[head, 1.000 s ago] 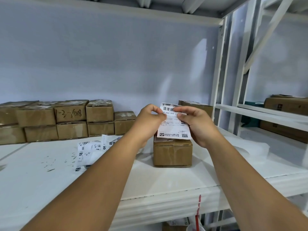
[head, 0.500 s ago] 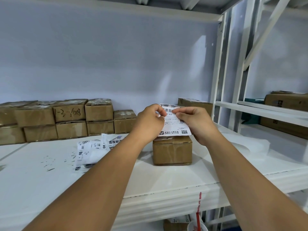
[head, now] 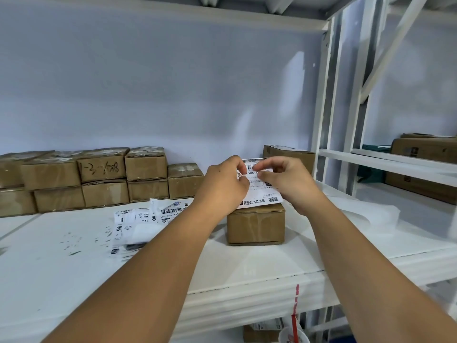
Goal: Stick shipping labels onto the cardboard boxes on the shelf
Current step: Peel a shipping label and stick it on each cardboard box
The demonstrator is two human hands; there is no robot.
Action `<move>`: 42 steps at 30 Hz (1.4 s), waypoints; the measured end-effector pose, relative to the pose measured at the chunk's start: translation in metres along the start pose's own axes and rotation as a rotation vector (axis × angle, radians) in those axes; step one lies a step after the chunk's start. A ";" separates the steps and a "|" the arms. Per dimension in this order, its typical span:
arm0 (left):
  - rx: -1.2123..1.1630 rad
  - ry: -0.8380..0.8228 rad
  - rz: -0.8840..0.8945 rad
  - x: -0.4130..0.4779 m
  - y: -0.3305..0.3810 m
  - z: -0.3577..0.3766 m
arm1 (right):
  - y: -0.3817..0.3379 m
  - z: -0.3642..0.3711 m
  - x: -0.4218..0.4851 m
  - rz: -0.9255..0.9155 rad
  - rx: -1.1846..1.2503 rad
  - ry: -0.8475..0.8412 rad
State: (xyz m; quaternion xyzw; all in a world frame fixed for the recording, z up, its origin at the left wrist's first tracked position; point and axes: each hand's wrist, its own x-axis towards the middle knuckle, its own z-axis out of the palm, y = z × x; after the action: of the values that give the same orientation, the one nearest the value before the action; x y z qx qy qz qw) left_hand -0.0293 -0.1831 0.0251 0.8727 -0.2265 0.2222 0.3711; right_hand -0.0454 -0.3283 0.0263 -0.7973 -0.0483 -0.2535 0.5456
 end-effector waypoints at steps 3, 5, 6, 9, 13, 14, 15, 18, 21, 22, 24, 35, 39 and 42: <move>0.054 0.003 0.029 0.000 0.000 0.000 | 0.001 -0.001 0.000 -0.030 -0.082 0.001; 0.092 0.006 0.046 0.000 0.000 0.000 | 0.001 -0.002 0.000 -0.051 -0.115 0.004; 0.106 0.008 0.056 0.000 0.000 0.000 | 0.001 -0.002 -0.001 -0.060 -0.127 0.006; 0.136 0.016 0.070 0.000 0.000 0.001 | 0.000 -0.001 -0.002 -0.077 -0.157 0.006; 0.192 0.014 0.092 -0.003 0.002 -0.001 | 0.000 -0.001 -0.001 -0.082 -0.181 0.006; 0.220 0.016 0.108 -0.004 0.003 -0.002 | 0.001 -0.001 -0.001 -0.087 -0.187 0.006; 0.254 0.019 0.126 -0.005 0.004 -0.002 | 0.001 -0.001 -0.001 -0.093 -0.193 0.006; 0.338 0.021 0.158 -0.008 0.007 -0.005 | 0.002 -0.001 -0.001 -0.113 -0.227 0.001; 0.377 0.014 0.166 -0.009 0.010 -0.006 | 0.001 -0.002 -0.002 -0.144 -0.262 -0.007; 0.389 0.017 0.170 -0.009 0.010 -0.007 | 0.000 -0.002 -0.002 -0.152 -0.267 -0.007; 0.436 0.033 0.183 -0.010 0.012 -0.008 | -0.002 -0.003 -0.004 -0.159 -0.263 -0.009; 0.419 0.004 0.089 -0.011 0.013 -0.010 | -0.002 -0.002 -0.005 -0.142 -0.281 -0.030; 0.379 -0.050 0.053 -0.007 0.008 -0.007 | -0.002 0.000 -0.006 -0.150 -0.325 -0.033; 0.331 -0.068 0.014 -0.005 0.006 -0.005 | -0.001 0.001 -0.005 -0.160 -0.354 -0.038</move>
State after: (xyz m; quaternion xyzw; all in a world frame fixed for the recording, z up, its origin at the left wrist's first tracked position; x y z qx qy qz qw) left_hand -0.0379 -0.1815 0.0287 0.9274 -0.2052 0.2292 0.2126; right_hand -0.0499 -0.3264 0.0246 -0.8790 -0.0763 -0.2856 0.3741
